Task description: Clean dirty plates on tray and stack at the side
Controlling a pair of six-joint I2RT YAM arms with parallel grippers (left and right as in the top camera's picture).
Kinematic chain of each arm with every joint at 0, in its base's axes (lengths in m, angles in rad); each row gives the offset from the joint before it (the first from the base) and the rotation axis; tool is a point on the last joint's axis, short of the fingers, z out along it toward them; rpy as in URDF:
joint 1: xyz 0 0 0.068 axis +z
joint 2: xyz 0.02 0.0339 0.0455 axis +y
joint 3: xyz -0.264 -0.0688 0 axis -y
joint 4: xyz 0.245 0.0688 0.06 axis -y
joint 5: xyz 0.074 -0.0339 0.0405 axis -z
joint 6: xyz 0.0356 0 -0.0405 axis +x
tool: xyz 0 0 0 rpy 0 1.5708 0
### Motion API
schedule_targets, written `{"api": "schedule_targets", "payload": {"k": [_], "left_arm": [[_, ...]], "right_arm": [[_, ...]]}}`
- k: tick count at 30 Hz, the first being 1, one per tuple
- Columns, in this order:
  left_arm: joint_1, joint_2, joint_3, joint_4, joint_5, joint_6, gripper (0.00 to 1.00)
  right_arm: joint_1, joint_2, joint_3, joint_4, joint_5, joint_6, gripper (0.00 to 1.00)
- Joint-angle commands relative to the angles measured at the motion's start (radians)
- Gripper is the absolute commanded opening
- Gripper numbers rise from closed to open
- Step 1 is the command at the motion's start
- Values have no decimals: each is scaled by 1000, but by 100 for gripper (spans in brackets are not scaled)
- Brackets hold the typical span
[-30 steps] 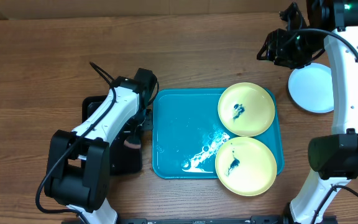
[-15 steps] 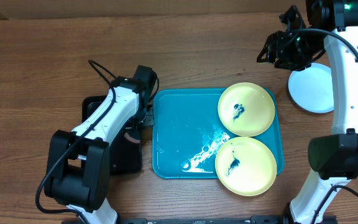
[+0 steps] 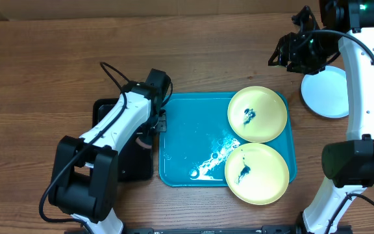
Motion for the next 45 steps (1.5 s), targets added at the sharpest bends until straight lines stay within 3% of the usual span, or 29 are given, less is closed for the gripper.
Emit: {"api": "schedule_targets", "payload": {"k": [1, 29, 38, 45], "left_arm": [[-18, 14, -3, 16, 31, 42, 4], [-22, 13, -3, 113, 68, 276, 4], [0, 7, 0, 66, 68, 176, 4], [28, -35, 40, -57, 2, 84, 4]], "right_arm": [[-4, -3, 1, -5, 2, -11, 59], [-4, -3, 1, -17, 2, -15, 62], [-4, -3, 1, -17, 2, -15, 62], [-1, -3, 1, -17, -2, -14, 62]]}}
